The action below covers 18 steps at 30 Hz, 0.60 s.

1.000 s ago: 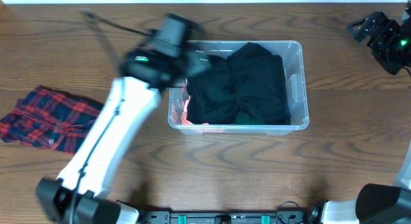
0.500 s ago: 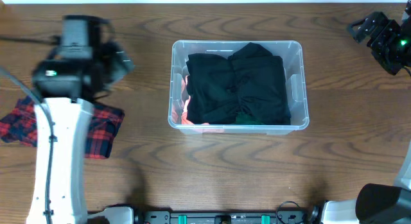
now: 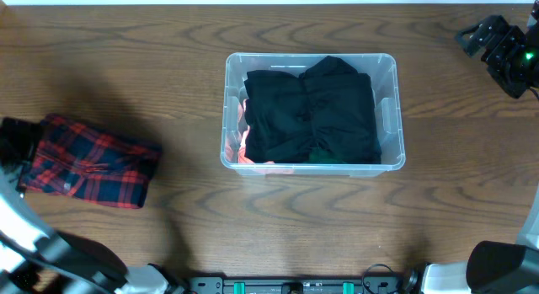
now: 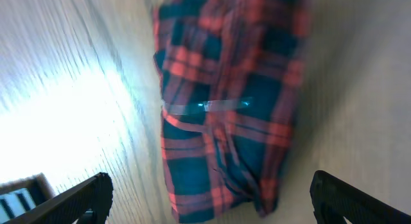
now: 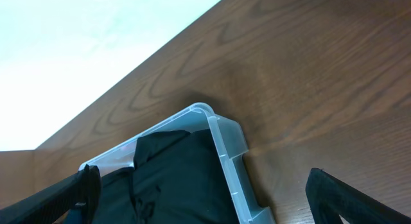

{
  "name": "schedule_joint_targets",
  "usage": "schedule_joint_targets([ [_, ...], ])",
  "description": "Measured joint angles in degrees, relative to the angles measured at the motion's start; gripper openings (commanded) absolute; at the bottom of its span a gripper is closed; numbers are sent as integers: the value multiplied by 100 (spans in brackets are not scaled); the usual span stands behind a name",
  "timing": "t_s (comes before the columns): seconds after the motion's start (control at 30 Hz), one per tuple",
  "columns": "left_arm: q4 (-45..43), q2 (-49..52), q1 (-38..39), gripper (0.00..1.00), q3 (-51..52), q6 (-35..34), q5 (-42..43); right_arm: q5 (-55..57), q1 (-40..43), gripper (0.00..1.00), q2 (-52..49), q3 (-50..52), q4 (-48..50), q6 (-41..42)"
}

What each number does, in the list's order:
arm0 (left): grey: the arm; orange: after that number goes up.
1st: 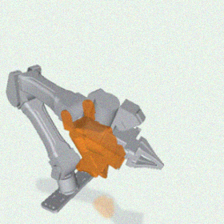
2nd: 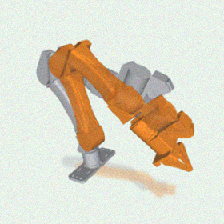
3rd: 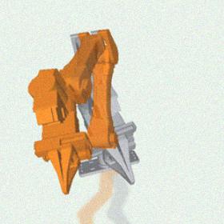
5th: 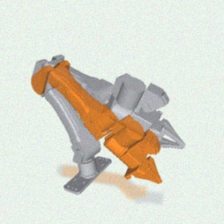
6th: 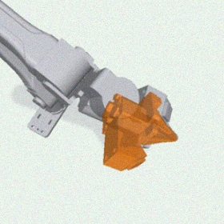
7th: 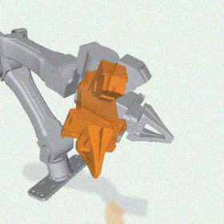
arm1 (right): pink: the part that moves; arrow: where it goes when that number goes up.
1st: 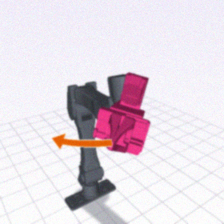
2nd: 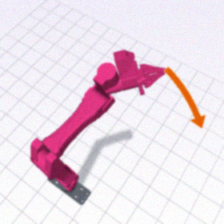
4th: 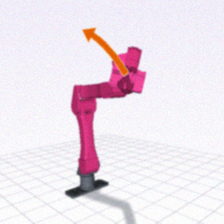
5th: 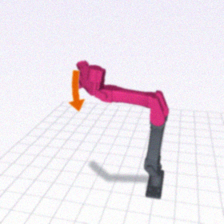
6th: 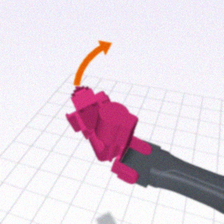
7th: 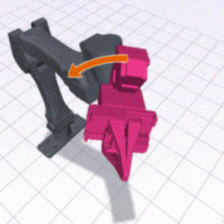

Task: Pack container
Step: 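Move the left gripper to the plaid shirt and grasp it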

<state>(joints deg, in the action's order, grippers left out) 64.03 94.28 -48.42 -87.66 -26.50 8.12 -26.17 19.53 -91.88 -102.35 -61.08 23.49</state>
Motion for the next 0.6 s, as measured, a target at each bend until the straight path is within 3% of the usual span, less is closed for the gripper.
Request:
schedule_joint_targets([
  [0.4, -706, 1836, -1143, 98, 118, 1110, 1163, 0, 0, 99, 0, 0, 2, 0],
  [0.6, -1296, 2538, -1187, 98, 118, 1541, 1722, 0, 0, 99, 0, 0, 2, 0],
])
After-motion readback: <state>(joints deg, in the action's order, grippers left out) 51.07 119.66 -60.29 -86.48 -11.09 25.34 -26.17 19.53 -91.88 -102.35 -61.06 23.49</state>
